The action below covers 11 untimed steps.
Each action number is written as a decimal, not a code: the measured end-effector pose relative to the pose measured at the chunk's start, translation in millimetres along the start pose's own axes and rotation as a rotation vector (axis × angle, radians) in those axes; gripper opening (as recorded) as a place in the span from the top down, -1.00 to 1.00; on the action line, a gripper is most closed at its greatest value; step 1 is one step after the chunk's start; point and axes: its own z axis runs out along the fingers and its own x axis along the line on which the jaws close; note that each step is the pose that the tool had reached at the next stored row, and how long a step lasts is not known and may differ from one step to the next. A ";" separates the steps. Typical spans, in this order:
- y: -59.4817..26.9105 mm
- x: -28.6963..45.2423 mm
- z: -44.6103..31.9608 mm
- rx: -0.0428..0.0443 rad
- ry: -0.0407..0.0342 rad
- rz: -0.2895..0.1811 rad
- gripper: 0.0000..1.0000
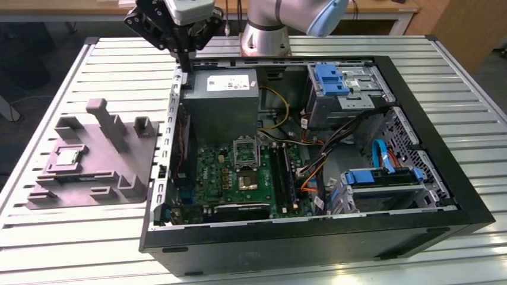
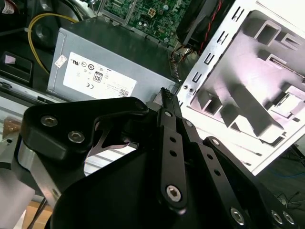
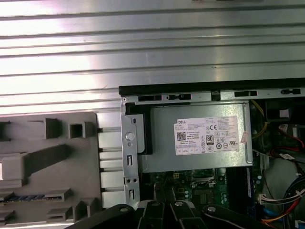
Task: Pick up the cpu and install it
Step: 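Reach for the cpu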
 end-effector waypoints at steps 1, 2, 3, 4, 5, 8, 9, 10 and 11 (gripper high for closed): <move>0.0 0.2 0.0 0.0000 0.0000 0.000 0.79; 0.0 0.4 0.0 -0.0001 0.0000 0.000 0.79; 0.0 0.6 0.0 0.0000 0.0000 0.000 0.79; -0.3 3.9 -0.1 0.0000 0.0000 0.000 0.79; -0.4 5.7 -0.1 -0.0001 0.0000 0.000 0.79; -0.5 6.4 -0.2 0.0000 0.0000 0.000 0.79; -0.5 6.7 -0.1 -0.0001 -0.0001 0.000 0.79; -0.5 6.9 -0.2 0.0000 0.0000 0.000 0.79; -0.5 7.1 -0.2 0.0000 0.0000 0.000 0.79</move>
